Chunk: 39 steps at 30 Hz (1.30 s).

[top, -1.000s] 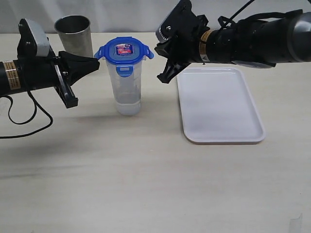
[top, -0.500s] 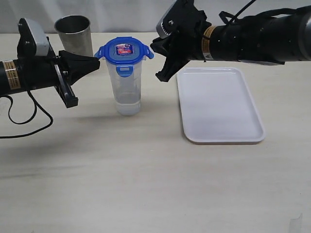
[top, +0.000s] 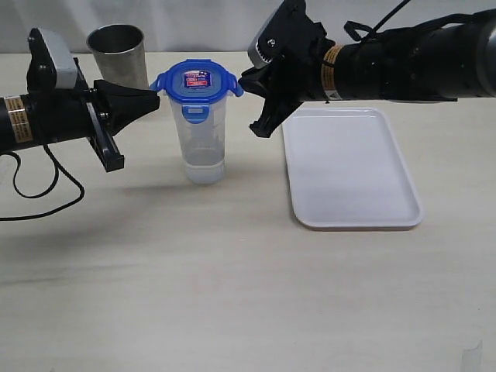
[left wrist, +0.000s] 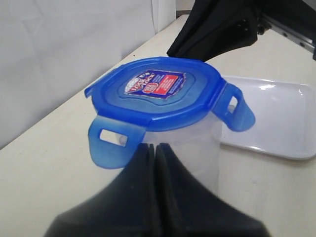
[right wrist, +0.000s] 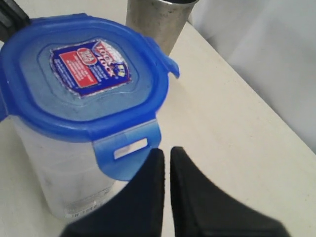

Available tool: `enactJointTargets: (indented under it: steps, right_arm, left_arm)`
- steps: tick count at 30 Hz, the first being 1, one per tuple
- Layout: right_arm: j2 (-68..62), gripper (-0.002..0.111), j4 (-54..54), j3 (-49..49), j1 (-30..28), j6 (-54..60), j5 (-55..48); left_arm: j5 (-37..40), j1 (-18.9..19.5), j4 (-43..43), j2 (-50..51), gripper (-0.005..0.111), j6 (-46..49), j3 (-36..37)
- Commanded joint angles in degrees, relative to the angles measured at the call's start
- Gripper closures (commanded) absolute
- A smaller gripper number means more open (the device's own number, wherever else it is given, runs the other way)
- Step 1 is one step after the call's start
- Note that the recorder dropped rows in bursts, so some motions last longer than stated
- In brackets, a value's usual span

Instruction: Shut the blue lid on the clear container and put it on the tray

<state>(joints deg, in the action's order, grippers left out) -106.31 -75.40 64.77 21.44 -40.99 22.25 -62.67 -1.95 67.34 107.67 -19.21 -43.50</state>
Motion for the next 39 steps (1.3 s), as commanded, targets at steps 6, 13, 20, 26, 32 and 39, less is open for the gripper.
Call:
enactJointTargets:
  steps: [6, 13, 20, 26, 32, 39]
  right_arm:
    - [0.51, 0.104, -3.7, -0.27, 0.06, -4.06, 0.16]
    - [0.51, 0.104, -3.7, -0.49, 0.06, -5.22, 0.16]
    - [6.52, 0.104, -4.94, -0.63, 0.06, -11.91, -14.53]
    - [14.01, 0.104, -4.94, -3.94, 0.06, -18.98, -9.56]
    - [18.49, 0.104, -9.83, -5.6, 0.06, -27.72, -8.89]
    - [18.48, 0.104, -20.63, -5.6, 0.06, -37.28, 0.07]
  left_arm:
    - [-1.14, -0.13, -0.92, -0.02, 0.107, -0.39, -0.16]
    - [-1.14, -0.13, -1.52, -0.02, 0.107, -0.39, -0.16]
    - [-0.91, -0.13, -3.17, -0.02, 0.107, -0.39, -0.16]
    - [2.6, -0.13, -7.01, -0.02, 0.107, -0.29, -0.16]
    - [2.56, -0.13, -7.14, -0.39, 0.107, -0.29, -0.16]
    - [3.7, -0.13, -17.37, -1.49, 0.107, 6.58, -0.7]
